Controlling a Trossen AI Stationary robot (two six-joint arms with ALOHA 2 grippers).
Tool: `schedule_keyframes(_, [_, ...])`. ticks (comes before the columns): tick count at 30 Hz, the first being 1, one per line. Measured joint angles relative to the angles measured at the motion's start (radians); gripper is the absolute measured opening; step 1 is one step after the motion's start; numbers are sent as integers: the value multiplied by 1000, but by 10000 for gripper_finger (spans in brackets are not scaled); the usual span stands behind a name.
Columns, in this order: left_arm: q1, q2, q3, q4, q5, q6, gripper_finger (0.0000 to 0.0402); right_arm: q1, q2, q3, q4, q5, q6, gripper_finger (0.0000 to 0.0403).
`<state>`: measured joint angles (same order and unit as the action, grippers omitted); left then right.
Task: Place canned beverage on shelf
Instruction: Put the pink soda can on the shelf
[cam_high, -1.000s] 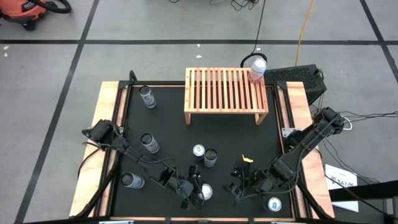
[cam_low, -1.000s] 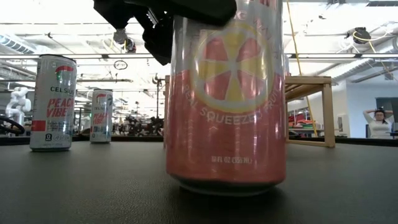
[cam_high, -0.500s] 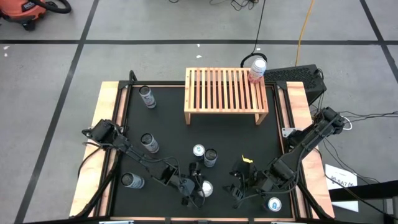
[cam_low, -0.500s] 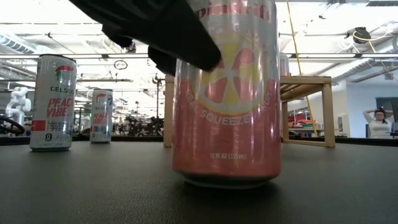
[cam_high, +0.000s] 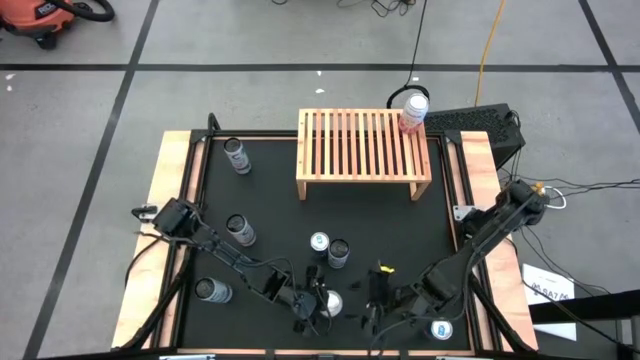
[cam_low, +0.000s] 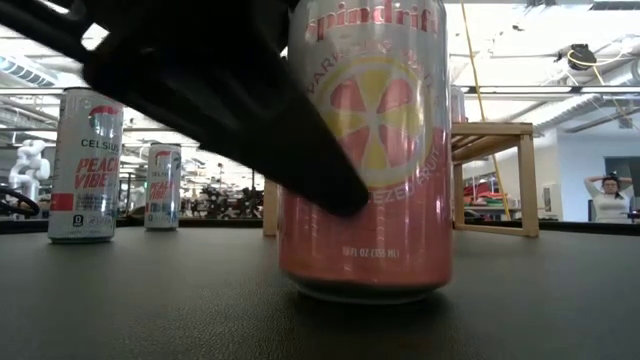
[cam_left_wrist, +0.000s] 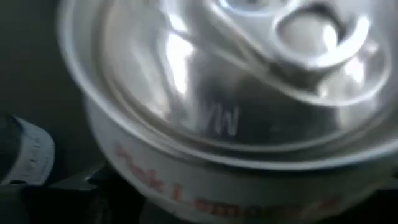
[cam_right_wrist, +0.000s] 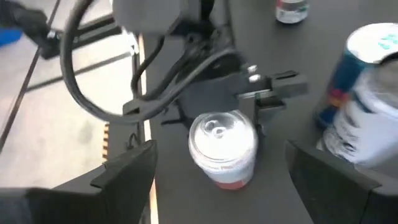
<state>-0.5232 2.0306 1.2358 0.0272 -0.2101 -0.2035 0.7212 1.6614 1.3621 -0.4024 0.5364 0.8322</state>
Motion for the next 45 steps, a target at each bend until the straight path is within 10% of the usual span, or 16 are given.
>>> schedule_keyframes(6, [5, -4, 0, -10, 2, -1, 257, -1, 58, 0, 37, -15, -11, 336])
schedule_keyframes(31, [15, -244, 58, -180, -42, 62, 262, -98, 78, 0, 276, 116, -171, 374])
schedule_keyframes(45, [24, -252, 65, -229, -78, -42, 302, -107, 78, 0, 285, 117, -160, 281])
